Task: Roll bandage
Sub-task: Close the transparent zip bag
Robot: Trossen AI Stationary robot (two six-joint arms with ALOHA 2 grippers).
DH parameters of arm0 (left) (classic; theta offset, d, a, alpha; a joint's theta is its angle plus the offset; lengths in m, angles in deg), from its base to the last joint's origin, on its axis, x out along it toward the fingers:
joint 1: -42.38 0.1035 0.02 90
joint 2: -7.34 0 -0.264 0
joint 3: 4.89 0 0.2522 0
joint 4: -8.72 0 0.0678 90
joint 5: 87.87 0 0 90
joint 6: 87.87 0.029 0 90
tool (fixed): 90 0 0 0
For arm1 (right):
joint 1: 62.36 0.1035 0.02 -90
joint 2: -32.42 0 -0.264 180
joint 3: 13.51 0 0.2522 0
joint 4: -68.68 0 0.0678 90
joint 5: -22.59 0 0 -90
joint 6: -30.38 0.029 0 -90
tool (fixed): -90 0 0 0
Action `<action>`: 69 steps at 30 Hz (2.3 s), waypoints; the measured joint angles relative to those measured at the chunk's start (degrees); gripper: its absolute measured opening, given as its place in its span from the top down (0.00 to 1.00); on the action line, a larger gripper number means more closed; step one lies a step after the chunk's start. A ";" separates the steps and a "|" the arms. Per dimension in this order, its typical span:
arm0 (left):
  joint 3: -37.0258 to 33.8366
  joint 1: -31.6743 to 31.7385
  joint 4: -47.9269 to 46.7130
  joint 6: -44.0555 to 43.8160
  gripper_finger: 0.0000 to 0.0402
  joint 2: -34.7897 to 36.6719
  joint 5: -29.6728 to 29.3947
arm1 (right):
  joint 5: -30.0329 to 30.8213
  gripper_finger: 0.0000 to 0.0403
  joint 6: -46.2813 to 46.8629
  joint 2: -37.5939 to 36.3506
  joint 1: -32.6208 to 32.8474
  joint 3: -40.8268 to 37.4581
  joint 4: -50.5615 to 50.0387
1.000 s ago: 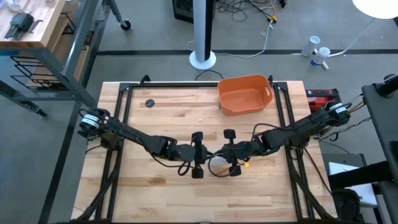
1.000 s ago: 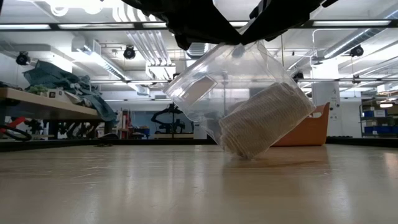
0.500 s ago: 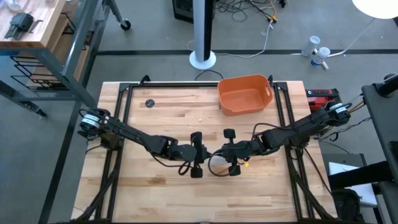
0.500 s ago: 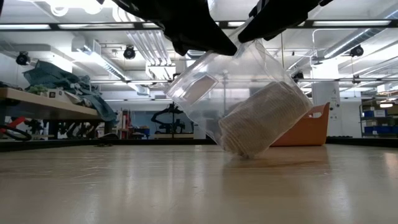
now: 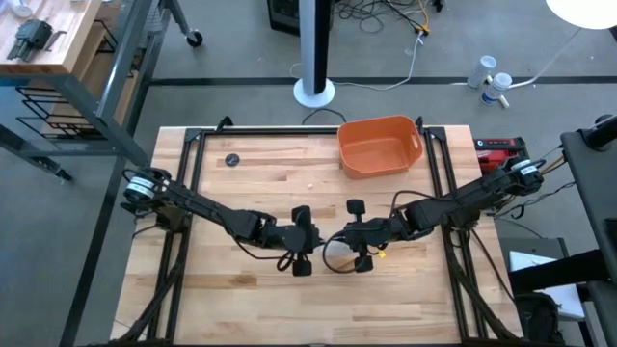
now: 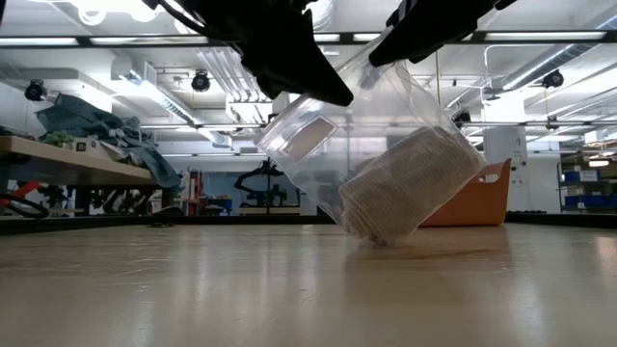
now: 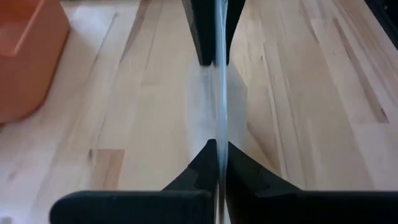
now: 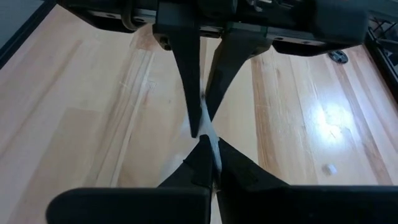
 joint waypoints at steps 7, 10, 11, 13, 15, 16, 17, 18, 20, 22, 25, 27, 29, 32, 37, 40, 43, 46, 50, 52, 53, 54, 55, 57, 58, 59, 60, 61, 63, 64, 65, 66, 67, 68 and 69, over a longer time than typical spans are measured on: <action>0.00 -0.28 -3.29 -0.05 1.00 0.00 0.44 | 0.00 1.00 0.00 0.00 0.00 0.00 0.11; 0.00 -0.44 -4.04 -0.91 1.00 0.00 0.44 | -0.02 1.00 0.00 -0.02 0.00 0.00 0.11; 0.00 -0.44 -4.29 -1.71 1.00 0.00 0.46 | -0.01 1.00 -0.01 -0.02 0.00 0.00 0.11; 0.00 -0.44 -4.84 -3.72 0.99 0.00 0.51 | -0.01 1.00 -0.02 -0.01 0.00 0.00 0.11; 0.00 -0.46 -6.07 -4.15 1.00 0.00 2.54 | -0.02 1.00 -0.02 -0.02 0.00 0.00 0.11; 0.00 -0.51 -6.82 -4.57 1.00 0.00 3.60 | -0.02 1.00 -0.01 -0.02 0.00 0.00 0.09; 0.00 -0.63 -7.65 -5.29 1.00 0.00 4.36 | -0.02 1.00 -0.02 0.00 0.00 0.00 0.07; 0.00 -0.82 -8.42 -6.00 1.00 0.00 4.82 | -0.04 1.00 -0.02 0.00 0.00 0.00 0.09; 0.00 -1.14 -10.07 -7.26 1.00 0.00 4.92 | -0.04 1.00 -0.02 0.00 0.00 0.00 0.07; 0.00 -1.46 -11.80 -8.79 1.00 0.00 4.92 | -0.04 1.00 -0.02 0.00 0.00 0.00 0.06; 0.00 -1.83 -14.41 -11.12 1.00 0.00 4.95 | -0.04 1.00 0.00 -0.01 0.00 -0.01 0.04; 0.00 -2.10 -16.15 -12.58 1.00 0.00 4.91 | -0.04 1.00 0.00 0.00 0.00 -0.02 0.04; 0.00 -2.45 -17.48 -13.87 1.00 0.00 4.92 | -0.04 1.00 0.00 0.00 0.00 -0.02 0.04; 0.00 -3.11 -19.12 -16.02 1.00 0.00 4.94 | -0.04 1.00 0.00 0.00 0.00 -0.02 0.04; -0.02 -4.58 -22.72 -21.82 1.00 1.09 5.26 | -0.04 1.00 0.00 0.00 0.00 -0.02 0.00; -0.02 -6.07 -24.30 -26.25 1.00 3.05 6.06 | -0.04 1.00 0.00 0.00 0.00 -0.02 -0.02; -0.02 -7.72 -26.74 -30.85 1.00 5.33 6.04 | -0.04 1.00 0.00 0.00 0.00 -0.02 0.00; -0.02 -9.35 -26.23 -31.57 1.00 7.45 3.65 | -0.04 1.00 0.00 0.00 0.00 -0.09 0.04; -0.02 -10.12 -19.21 -22.38 1.00 9.64 -6.65 | -0.05 1.00 0.00 0.00 0.00 -0.09 0.15; -0.02 -9.91 -14.30 -15.86 1.00 10.10 -14.41 | -0.07 1.00 0.00 0.00 0.00 -0.09 0.25; -0.02 -9.66 -11.74 -12.89 1.00 10.20 -18.30 | -0.07 1.00 0.00 0.00 0.00 -0.09 0.27; -0.02 -9.28 -9.08 -10.24 1.00 10.21 -21.52 | -0.07 1.00 0.00 0.00 0.00 -0.09 0.37; -0.02 -8.84 -6.48 -7.75 1.00 10.20 -23.48 | -0.07 1.00 0.00 0.00 0.00 -0.09 0.44; 0.00 -7.54 -2.11 -4.17 0.98 9.73 -23.61 | -0.07 1.00 0.00 0.00 0.00 -0.09 0.52; 0.02 -6.93 -0.87 -3.36 0.96 9.40 -22.70 | -0.09 1.00 0.00 0.00 0.00 -0.09 0.55; 0.02 -6.28 0.08 -2.91 0.95 8.82 -21.93 | -0.19 1.00 -0.02 0.00 0.00 -0.09 0.52; 0.02 -5.68 1.08 -2.57 0.93 8.14 -21.12 | -0.20 1.00 -0.02 0.00 0.00 -0.09 0.56; 0.02 -5.35 1.40 -2.31 0.90 7.58 -20.32 | -0.22 1.00 -0.03 0.00 0.00 -0.09 0.53; 0.00 -4.79 1.76 -2.04 0.85 6.38 -18.63 | -0.22 1.00 -0.02 0.00 0.00 -0.09 0.49; 0.00 -4.66 1.99 -2.04 0.82 5.85 -17.71 | -0.22 1.00 -0.02 0.00 0.00 -0.09 0.39; 0.00 -4.61 1.97 -2.01 0.80 5.45 -16.98 | -0.22 1.00 -0.04 0.00 0.00 -0.09 0.35; 0.00 -4.61 2.09 -1.83 0.77 5.02 -16.14 | -0.22 1.00 -0.06 0.00 0.00 -0.09 0.37; 0.00 -4.61 2.68 -1.30 0.74 4.70 -15.60 | -0.22 1.00 -0.08 0.00 0.00 -0.09 0.33; 0.00 -4.61 3.56 -0.52 0.72 4.43 -15.07 | -0.22 1.00 -0.11 0.00 0.00 -0.09 0.37; 0.00 -4.61 4.70 0.41 0.70 4.26 -14.62 | -0.22 1.00 -0.12 0.00 0.00 -0.09 0.37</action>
